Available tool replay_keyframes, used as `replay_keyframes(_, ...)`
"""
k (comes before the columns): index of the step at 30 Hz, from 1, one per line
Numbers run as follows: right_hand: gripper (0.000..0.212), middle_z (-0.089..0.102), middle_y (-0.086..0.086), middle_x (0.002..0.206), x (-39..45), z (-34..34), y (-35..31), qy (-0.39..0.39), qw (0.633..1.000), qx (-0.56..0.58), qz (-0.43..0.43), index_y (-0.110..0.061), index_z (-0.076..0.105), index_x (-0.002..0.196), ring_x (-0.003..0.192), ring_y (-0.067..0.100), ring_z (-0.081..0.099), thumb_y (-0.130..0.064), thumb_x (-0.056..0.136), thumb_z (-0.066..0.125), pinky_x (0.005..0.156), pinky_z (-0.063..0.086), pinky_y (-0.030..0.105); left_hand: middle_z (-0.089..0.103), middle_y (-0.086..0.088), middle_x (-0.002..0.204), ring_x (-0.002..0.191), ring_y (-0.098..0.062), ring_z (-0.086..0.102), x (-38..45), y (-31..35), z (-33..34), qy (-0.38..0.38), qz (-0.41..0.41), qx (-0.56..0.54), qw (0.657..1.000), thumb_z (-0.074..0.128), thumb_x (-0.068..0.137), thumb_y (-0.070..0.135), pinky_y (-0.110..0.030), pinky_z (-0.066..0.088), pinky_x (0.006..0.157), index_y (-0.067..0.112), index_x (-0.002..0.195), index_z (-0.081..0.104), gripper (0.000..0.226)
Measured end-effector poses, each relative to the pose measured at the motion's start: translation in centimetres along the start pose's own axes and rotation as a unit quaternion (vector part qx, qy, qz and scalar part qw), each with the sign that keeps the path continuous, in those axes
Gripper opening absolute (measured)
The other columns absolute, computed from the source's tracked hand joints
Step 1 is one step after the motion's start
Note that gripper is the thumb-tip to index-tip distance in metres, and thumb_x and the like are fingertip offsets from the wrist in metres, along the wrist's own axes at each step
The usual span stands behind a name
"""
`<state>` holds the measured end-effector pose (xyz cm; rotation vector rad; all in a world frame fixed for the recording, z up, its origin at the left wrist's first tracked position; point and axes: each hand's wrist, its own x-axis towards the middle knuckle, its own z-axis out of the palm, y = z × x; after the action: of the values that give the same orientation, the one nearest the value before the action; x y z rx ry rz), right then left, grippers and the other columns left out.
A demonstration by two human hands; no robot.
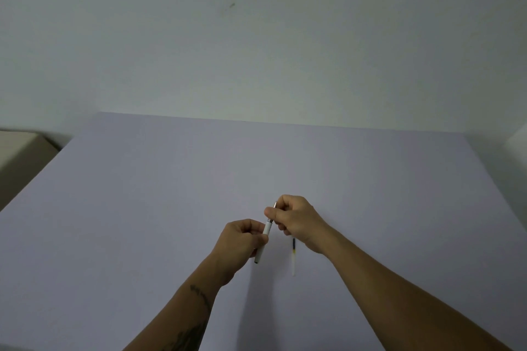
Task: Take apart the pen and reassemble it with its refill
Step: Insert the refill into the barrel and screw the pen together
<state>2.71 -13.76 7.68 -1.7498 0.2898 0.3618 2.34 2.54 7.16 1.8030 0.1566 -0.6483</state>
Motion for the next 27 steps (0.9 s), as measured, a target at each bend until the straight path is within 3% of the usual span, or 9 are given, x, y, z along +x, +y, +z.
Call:
replay_keyframes(3,0.011,0.068,0.004,0.082,-0.3,0.1,-0.7,-0.012,0.997,0.078,0.015,-0.009,0.074,0.094,0.067,0.013,0.055,-0.015,0.092,0.066,0.056,0.046,0.022,0.061,-0.009,0.079,0.079,-0.024,0.058,0.2,0.2,-1.3,-0.022,-0.004,-0.011,1.000,0.063,0.087,0.001,-0.041,0.055,0.082,0.010,0.084,0.071,0.012)
replay_keyframes(6,0.011,0.066,-0.001,0.071,-0.6,1.0,-1.2,0.021,0.998,0.062,0.010,-0.010,0.075,0.087,0.063,0.012,0.054,-0.011,0.092,0.066,0.057,0.045,0.023,0.063,-0.009,0.081,0.080,-0.024,0.058,0.5,0.3,-2.6,-0.046,-0.007,-0.016,0.999,0.065,0.085,0.001,-0.040,0.054,0.082,0.010,0.086,0.071,0.011)
replay_keyframes(10,0.020,0.053,-0.008,0.053,-0.9,3.4,-1.5,0.091,0.996,0.023,0.006,-0.010,0.062,0.071,0.057,0.014,0.046,-0.019,0.087,0.069,0.056,0.040,0.028,0.064,-0.010,0.085,0.081,-0.024,0.058,0.5,-0.2,-4.2,-0.070,-0.004,-0.015,0.997,0.064,0.085,0.000,-0.037,0.053,0.079,0.009,0.087,0.071,0.011)
replay_keyframes(13,0.029,0.045,-0.015,0.044,-1.3,5.6,-1.4,0.158,0.987,-0.036,0.008,-0.014,0.048,0.066,0.045,0.007,0.037,-0.025,0.085,0.067,0.048,0.034,0.024,0.064,-0.011,0.088,0.084,-0.024,0.059,0.8,-0.6,-5.0,-0.091,-0.008,0.000,0.996,0.064,0.086,0.000,-0.037,0.055,0.082,0.008,0.088,0.071,0.011)
replay_keyframes(17,0.027,0.048,-0.003,0.057,-2.1,6.2,-1.3,0.161,0.987,-0.010,0.013,-0.010,0.053,0.072,0.051,0.013,0.040,-0.027,0.087,0.068,0.050,0.036,0.027,0.065,-0.010,0.086,0.083,-0.023,0.060,0.7,-0.8,-5.9,-0.116,-0.006,0.015,0.993,0.065,0.085,0.002,-0.037,0.056,0.082,0.009,0.088,0.072,0.010)
replay_keyframes(22,0.014,0.063,0.000,0.069,-2.4,5.4,-2.4,0.110,0.987,0.110,0.025,-0.004,0.074,0.095,0.061,0.012,0.053,-0.009,0.094,0.062,0.057,0.045,0.024,0.065,-0.012,0.090,0.084,-0.025,0.060,1.6,-0.6,-6.6,-0.118,-0.009,0.004,0.993,0.066,0.085,0.002,-0.035,0.057,0.078,0.009,0.089,0.072,0.011)
replay_keyframes(27,0.011,0.060,0.002,0.067,-2.1,4.9,-2.6,0.143,0.986,0.085,0.025,-0.004,0.071,0.084,0.060,0.013,0.052,-0.008,0.092,0.065,0.056,0.044,0.024,0.065,-0.011,0.087,0.080,-0.023,0.060,1.9,-0.1,-6.0,-0.138,-0.007,-0.015,0.990,0.066,0.084,0.001,-0.032,0.056,0.074,0.007,0.092,0.072,0.012)
